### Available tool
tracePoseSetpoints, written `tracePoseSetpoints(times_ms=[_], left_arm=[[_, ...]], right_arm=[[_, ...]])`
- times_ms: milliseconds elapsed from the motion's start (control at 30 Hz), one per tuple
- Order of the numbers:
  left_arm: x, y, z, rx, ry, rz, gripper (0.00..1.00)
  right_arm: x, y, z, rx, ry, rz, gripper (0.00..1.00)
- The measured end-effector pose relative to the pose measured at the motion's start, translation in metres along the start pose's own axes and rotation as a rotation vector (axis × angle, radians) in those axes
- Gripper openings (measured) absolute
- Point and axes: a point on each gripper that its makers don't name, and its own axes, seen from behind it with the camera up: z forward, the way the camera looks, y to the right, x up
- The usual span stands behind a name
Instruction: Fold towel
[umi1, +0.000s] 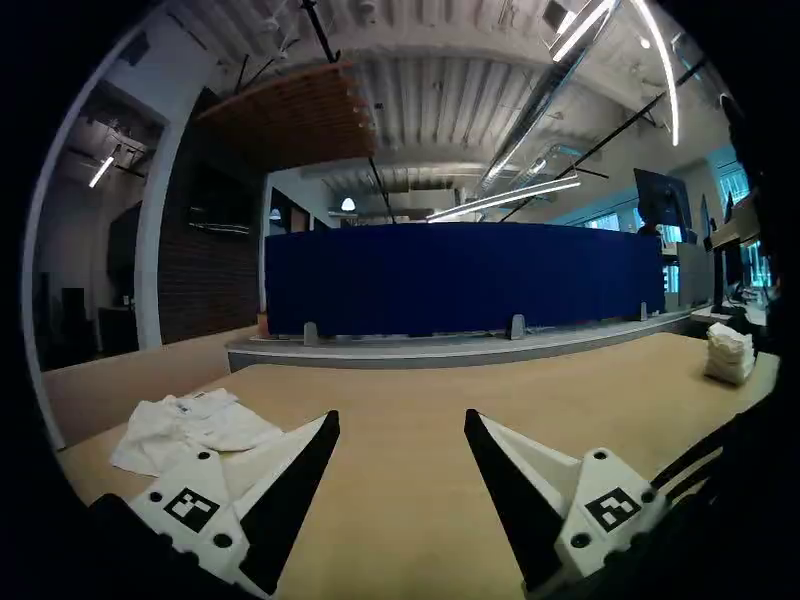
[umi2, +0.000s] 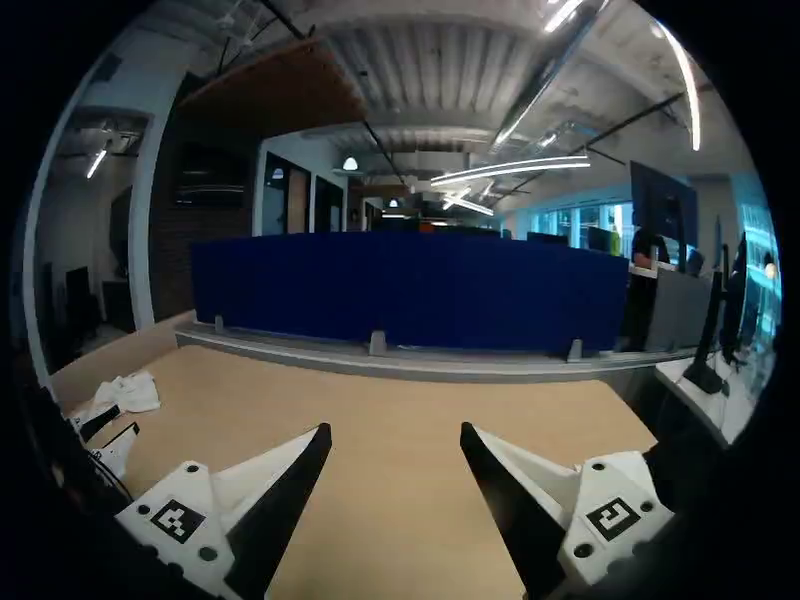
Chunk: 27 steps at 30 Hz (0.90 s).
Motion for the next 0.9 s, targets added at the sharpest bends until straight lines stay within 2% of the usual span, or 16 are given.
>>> tracePoseSetpoints(times_ms=[467,767,900], left_arm=[[0.003,-0.001,-0.002,0.005,0.008,-0.022,0.93],[0.003,-0.002,-0.002,0.005,0.008,-0.023,0.93],[0.004,-0.001,-0.002,0.005,0.008,-0.023,0.93]], right_arm=[[-0.003,0.008,0.004,-0.007,-0.004,0.007,1.0],[0.003,0.022,-0.005,-0.021,0.017,0.04,1.0],[0.007,0.023,-0.009,-0.008,0.029,0.049,1.0]])
